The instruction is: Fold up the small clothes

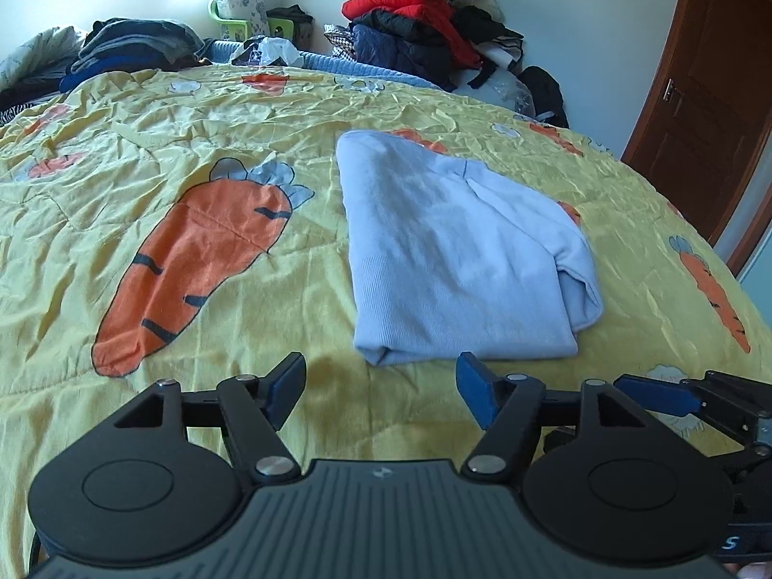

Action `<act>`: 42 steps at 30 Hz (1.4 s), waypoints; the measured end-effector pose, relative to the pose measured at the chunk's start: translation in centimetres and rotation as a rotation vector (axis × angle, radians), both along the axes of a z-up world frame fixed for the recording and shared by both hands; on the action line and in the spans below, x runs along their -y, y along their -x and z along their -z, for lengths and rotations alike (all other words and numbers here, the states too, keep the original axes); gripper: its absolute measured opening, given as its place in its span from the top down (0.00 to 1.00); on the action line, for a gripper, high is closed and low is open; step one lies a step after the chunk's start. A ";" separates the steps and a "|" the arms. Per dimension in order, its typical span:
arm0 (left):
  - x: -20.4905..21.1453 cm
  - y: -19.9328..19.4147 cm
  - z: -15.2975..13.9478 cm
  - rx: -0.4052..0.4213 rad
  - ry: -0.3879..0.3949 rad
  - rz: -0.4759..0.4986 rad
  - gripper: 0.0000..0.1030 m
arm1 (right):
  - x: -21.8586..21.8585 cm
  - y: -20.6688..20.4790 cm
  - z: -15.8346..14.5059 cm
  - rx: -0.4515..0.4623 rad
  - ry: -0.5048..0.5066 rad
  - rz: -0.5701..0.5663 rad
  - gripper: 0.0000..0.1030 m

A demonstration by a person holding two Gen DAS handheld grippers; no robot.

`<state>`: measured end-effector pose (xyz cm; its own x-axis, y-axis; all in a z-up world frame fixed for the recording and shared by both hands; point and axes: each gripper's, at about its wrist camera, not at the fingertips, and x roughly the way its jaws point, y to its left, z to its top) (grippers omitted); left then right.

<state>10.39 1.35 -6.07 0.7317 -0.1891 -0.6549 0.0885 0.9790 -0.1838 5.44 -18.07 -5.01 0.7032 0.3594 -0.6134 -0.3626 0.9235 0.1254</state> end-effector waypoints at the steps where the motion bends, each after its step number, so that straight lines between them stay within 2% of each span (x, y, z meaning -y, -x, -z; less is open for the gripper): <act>1: 0.1 0.2 0.0 0.001 -0.010 0.000 0.31 | 0.1 0.3 -0.2 -0.002 -0.008 -0.005 0.27; 5: 0.2 1.1 0.2 -0.001 -0.029 -0.002 0.29 | -0.2 1.6 -0.9 0.000 -0.014 -0.030 0.25; 9: -0.2 1.9 0.6 -0.004 -0.040 -0.019 0.23 | -0.8 2.9 -1.9 0.007 -0.021 -0.064 0.24; 13: -1.3 2.2 0.7 -0.003 -0.026 -0.060 0.22 | -1.1 3.6 -2.6 -0.026 -0.110 -0.115 0.23; 15: -1.7 2.3 0.8 0.001 -0.031 -0.086 0.17 | -1.1 3.5 -2.4 -0.026 -0.127 -0.101 0.18; 19: -2.3 2.5 1.2 0.022 -0.067 -0.126 0.15 | -0.9 2.7 -1.0 0.022 -0.015 0.029 0.16; 21: -2.5 2.5 1.5 0.032 -0.084 -0.139 0.10 | -0.5 2.1 0.0 0.045 0.046 0.091 0.16; 24: -2.5 2.6 2.0 0.051 -0.111 -0.147 0.07 | 0.4 1.2 1.4 0.039 0.073 0.150 0.15; 27: -2.1 2.6 2.4 0.066 -0.148 -0.137 0.02 | 0.9 0.6 2.2 0.029 0.056 0.169 0.10; 31: -1.9 2.6 2.6 0.073 -0.158 -0.124 0.00 | 0.6 0.3 2.6 0.028 0.067 0.160 0.01; 35: -1.6 2.6 2.7 0.075 -0.173 -0.126 0.00 | -0.6 0.3 2.8 0.038 0.138 0.159 0.00; 42: -1.2 2.7 2.9 0.073 -0.194 -0.124 0.00 | -0.9 0.6 3.1 0.056 0.133 0.197 0.00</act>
